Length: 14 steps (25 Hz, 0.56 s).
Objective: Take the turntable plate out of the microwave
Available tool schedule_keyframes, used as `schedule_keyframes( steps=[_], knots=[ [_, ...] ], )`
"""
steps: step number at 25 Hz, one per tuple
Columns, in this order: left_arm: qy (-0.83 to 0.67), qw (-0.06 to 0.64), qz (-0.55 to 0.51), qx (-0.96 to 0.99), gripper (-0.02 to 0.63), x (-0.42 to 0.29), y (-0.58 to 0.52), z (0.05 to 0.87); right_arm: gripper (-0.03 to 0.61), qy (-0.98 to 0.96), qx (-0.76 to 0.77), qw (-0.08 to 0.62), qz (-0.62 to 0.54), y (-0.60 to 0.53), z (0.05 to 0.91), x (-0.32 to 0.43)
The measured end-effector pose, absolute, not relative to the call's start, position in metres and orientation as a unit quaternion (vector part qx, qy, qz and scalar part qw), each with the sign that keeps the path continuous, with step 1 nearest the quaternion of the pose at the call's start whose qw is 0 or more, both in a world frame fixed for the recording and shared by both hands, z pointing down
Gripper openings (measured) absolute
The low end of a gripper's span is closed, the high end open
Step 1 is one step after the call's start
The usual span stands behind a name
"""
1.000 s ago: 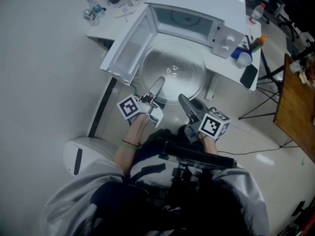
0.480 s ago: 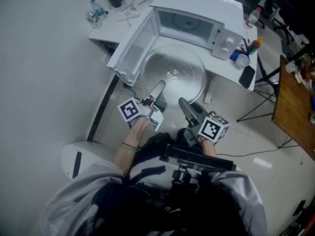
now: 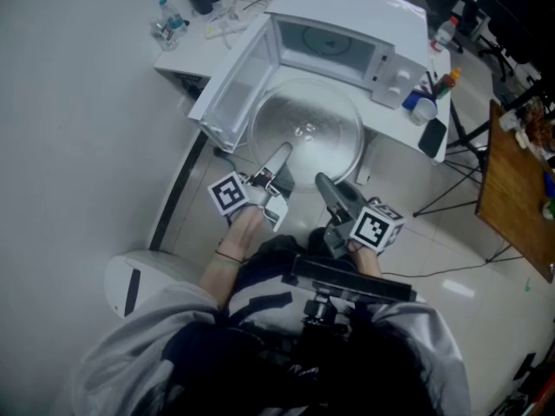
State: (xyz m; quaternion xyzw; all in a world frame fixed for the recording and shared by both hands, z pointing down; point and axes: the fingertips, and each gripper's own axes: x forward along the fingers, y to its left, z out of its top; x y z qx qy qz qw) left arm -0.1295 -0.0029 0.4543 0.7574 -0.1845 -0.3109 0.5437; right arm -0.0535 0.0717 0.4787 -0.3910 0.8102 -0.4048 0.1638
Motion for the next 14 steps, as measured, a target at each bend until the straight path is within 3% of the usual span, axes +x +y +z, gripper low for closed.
schedule_keyframes(
  steps=[14],
  knots=[
    [-0.189, 0.542, -0.315, 0.756, 0.020, -0.1360, -0.0039, 0.4547, 0.114, 0.813, -0.389, 0.156, -0.404, 0.0696, 0.4771, -0.0583]
  ],
)
